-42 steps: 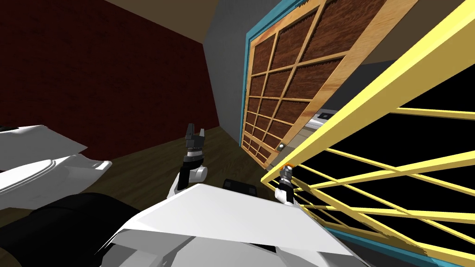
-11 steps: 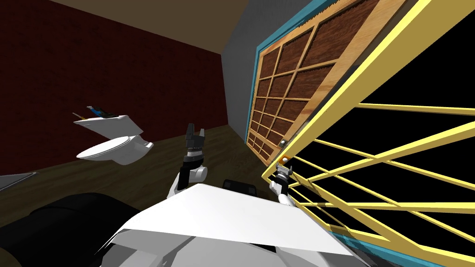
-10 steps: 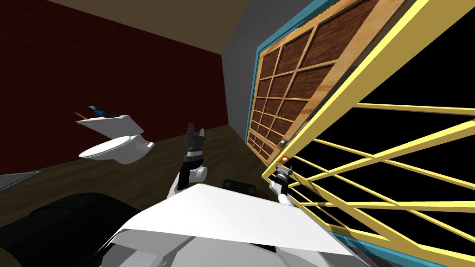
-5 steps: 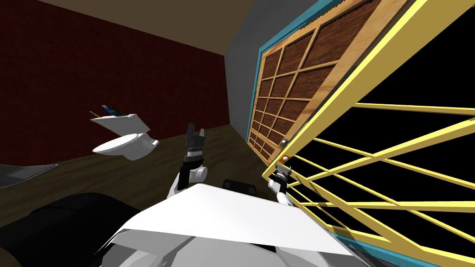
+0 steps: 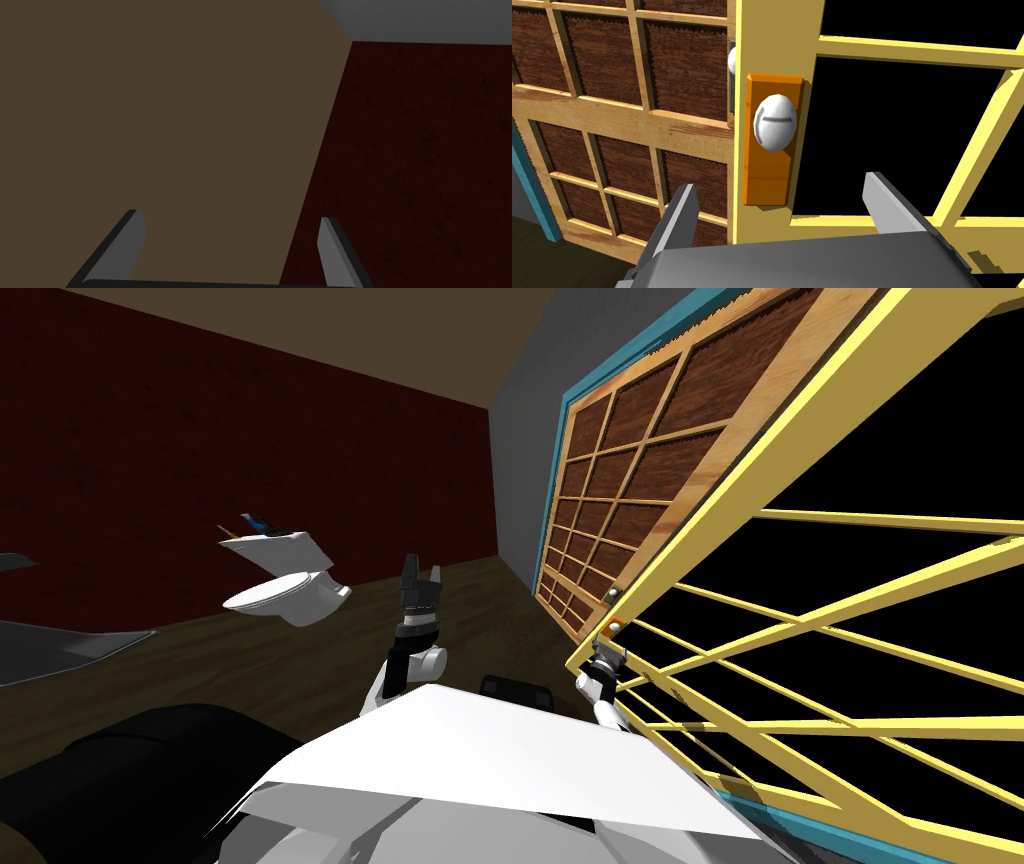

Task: Pull the door open

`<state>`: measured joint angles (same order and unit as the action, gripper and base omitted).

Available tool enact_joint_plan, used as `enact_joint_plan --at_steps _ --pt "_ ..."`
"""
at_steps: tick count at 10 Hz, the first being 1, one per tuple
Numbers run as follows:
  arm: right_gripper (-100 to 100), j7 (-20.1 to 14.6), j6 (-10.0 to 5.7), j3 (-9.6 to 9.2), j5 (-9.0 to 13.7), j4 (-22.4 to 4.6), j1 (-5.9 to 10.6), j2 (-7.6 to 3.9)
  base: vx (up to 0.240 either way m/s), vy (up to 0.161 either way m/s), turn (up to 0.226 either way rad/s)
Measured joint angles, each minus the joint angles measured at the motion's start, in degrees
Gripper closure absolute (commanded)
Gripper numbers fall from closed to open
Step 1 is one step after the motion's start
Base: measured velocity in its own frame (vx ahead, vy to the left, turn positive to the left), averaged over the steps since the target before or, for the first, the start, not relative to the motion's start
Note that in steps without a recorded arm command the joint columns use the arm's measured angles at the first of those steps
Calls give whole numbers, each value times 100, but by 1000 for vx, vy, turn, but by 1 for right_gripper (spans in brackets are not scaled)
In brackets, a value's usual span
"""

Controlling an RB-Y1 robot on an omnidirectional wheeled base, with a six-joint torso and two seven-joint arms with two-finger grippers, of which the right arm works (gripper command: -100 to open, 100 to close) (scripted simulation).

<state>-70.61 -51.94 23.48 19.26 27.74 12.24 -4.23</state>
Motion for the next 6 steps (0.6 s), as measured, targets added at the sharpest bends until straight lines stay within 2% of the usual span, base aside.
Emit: enact_joint_plan --at_steps 3,4,5,6 --pt "-100 -360 -27 -13 126 -67 65 26 -60 2 31" --pt "-100 -388 -32 -14 131 -72 67 27 108 13 16" --pt "-100 -508 -116 -27 121 -306 118 -112 134 2 12" --pt "-100 -578 -88 -37 112 -170 9 -126 157 -17 18"
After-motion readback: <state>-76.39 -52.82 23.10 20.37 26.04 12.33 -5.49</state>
